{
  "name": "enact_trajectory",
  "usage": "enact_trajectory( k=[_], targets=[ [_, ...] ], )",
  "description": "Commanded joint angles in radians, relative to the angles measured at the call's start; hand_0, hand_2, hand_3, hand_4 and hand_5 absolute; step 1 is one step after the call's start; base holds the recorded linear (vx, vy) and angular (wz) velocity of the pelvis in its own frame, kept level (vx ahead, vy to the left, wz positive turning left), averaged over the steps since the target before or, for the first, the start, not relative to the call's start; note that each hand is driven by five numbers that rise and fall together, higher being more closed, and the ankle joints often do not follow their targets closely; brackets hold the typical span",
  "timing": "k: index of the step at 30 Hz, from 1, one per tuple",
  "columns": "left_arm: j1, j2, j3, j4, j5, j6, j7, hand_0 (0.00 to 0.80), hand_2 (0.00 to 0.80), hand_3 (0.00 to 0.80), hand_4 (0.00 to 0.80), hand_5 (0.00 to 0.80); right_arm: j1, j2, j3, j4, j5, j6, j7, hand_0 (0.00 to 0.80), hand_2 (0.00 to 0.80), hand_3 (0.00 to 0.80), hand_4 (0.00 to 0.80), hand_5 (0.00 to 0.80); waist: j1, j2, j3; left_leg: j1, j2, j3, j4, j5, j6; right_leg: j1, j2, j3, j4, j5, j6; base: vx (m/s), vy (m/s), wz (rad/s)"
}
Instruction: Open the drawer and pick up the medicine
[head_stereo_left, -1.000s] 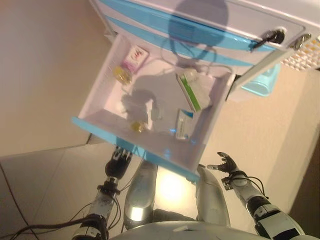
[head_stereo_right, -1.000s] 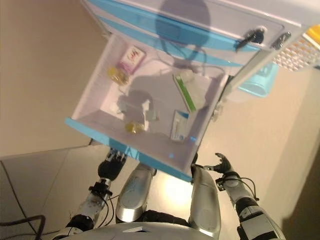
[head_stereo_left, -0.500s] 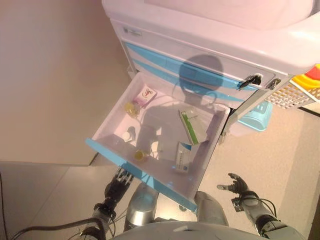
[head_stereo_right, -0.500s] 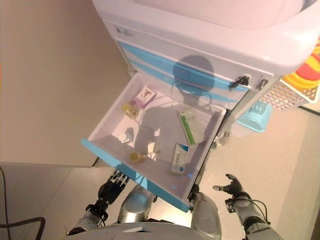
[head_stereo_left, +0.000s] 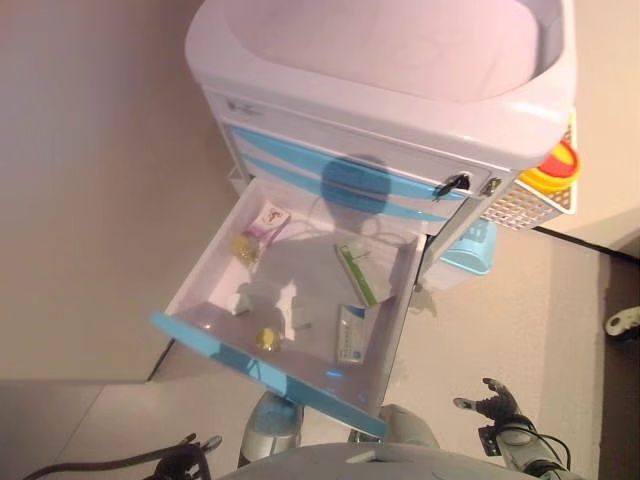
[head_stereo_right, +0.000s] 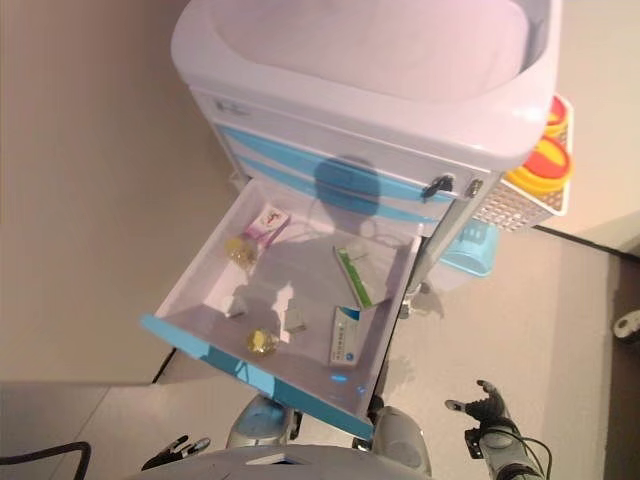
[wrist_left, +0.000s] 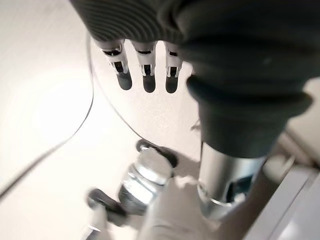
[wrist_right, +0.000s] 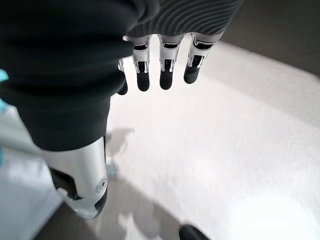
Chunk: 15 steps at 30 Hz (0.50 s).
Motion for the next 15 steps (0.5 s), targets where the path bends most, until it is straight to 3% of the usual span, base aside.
enact_trajectory(
  k=[1,5,10,15],
  targets=[
    [-0.016,0.014,-0.026,0.002,0.016,0.044,0.009,0.0,0.0,0.0,0.0,0.0,0.018,-0.061,-0.05,-0.147,0.048,-0.062,-0.087,0.0,0.0,0.0,0.0,0.0,-0.036,-0.021,0.026,0.028,-0.08,0.014,0.023,-0.11,0.069,0.076,-0.013,0.095,-0.217,0.205,0.086,0.007,0.003,-0.37],
    [0.011,-0.004,-0.045,-0.025,0.009,0.032,0.016,0.0,0.0,0.0,0.0,0.0,0.069,-0.093,-0.061,-0.552,-0.024,-0.025,-0.088,0.0,0.0,0.0,0.0,0.0,-0.079,-0.036,-0.005,0.048,-0.078,0.05,-0.002,-0.123,0.083,0.071,-0.009,0.128,-0.246,0.228,0.097,-0.012,0.02,-0.3],
    [-0.008,-0.033,-0.065,-0.027,-0.036,-0.027,0.052,0.0,0.0,0.0,0.0,0.0,0.099,-0.123,-0.044,-0.915,-0.198,-0.118,0.016,0.0,0.0,0.0,0.0,0.0,-0.118,-0.043,-0.037,0.07,-0.083,0.079,-0.03,-0.131,0.092,0.066,-0.009,0.144,-0.263,0.238,0.108,-0.024,0.038,-0.23],
    [-0.039,-0.065,-0.105,-0.016,-0.021,-0.072,0.089,0.0,0.0,0.0,0.0,0.0,0.096,-0.186,0.008,-1.123,-0.328,-0.248,0.114,0.0,0.0,0.0,0.0,0.0,-0.116,-0.048,-0.062,0.08,-0.087,0.092,-0.033,-0.143,0.099,0.066,-0.022,0.129,-0.259,0.237,0.117,-0.022,0.004,-0.04]
  ],
)
